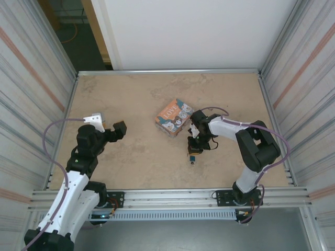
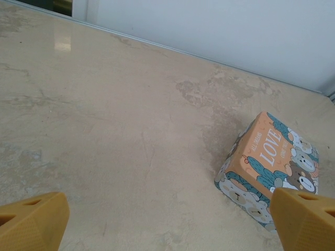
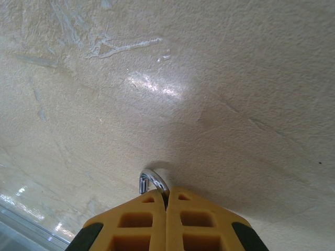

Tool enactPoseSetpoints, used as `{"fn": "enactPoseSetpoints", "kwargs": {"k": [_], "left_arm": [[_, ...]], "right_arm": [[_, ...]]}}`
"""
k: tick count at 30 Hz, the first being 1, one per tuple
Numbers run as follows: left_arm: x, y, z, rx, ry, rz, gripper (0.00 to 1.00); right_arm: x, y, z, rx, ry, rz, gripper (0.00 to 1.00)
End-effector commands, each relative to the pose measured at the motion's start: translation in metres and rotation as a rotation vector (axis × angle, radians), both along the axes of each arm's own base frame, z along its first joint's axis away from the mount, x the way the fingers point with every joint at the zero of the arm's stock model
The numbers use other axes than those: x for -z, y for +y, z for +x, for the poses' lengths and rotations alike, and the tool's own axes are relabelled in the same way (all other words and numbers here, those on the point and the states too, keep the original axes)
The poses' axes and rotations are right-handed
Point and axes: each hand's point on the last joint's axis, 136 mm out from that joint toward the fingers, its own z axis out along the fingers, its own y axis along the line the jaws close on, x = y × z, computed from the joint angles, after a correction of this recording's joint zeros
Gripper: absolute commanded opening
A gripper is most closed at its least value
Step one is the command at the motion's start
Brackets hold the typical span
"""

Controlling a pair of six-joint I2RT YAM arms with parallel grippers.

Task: Unlock the padlock with the key

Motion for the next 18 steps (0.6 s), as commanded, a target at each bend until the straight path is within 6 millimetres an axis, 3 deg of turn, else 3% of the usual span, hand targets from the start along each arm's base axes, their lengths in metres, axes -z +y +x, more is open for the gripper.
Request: {"fn": "enactPoseSetpoints", "kwargs": {"k": [1,9,18], "left_arm": [[-0.006,0.0,0.002,-0.004,-0.02,-0.019,0.99],[-0.009,0.0,0.003,0.001,-0.013,-0.01,0.99],[-0.012,0.001,0.005,-0.007,-0.017,-0.001,0.99]], "right_arm": [[0.005,0.001,-0.001,-0.021,0.003,-0.009,0.0],[-0.001,-0.002,0.005,-0.01,-0.039,-0.016,0.16],[-0.029,-0.014,0.018,0.02,-0.16,-0.026,0.39]]}}
